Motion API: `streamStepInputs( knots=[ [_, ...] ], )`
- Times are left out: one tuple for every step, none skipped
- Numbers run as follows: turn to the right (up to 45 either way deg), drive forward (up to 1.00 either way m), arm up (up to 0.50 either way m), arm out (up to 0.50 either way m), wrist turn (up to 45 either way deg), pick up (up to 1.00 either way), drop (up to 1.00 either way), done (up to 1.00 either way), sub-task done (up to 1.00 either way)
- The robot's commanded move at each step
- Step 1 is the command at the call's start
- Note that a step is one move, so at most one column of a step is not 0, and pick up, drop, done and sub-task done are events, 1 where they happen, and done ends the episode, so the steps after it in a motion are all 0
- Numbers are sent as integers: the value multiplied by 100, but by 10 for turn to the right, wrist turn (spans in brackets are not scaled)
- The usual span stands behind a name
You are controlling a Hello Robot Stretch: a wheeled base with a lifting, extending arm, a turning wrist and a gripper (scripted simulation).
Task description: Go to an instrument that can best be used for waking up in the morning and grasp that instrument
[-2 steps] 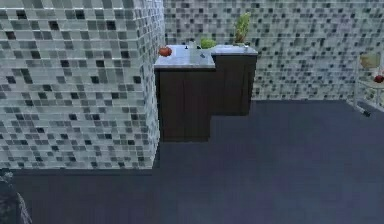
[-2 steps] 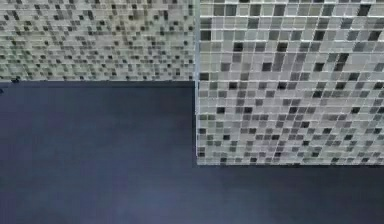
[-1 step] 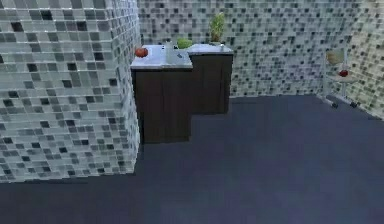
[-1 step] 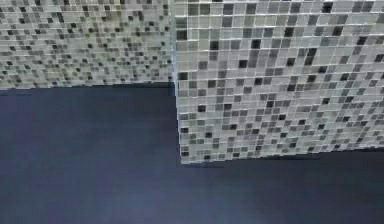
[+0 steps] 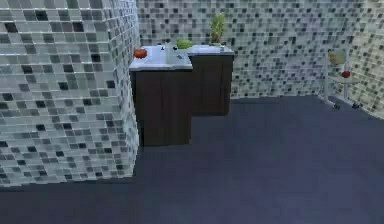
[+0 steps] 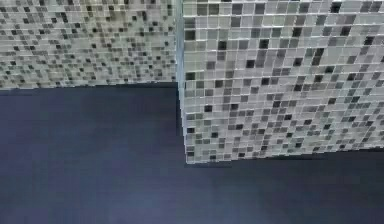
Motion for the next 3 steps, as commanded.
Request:
streamStepInputs(
  knots=[
    [450, 0, 0, 0, 0, 0, 0, 0, 0],
    [420, 0, 0, 0, 0, 0, 0, 0, 0],
    [0, 60, 0, 0, 0, 0, 0, 0, 0]
  ],
)
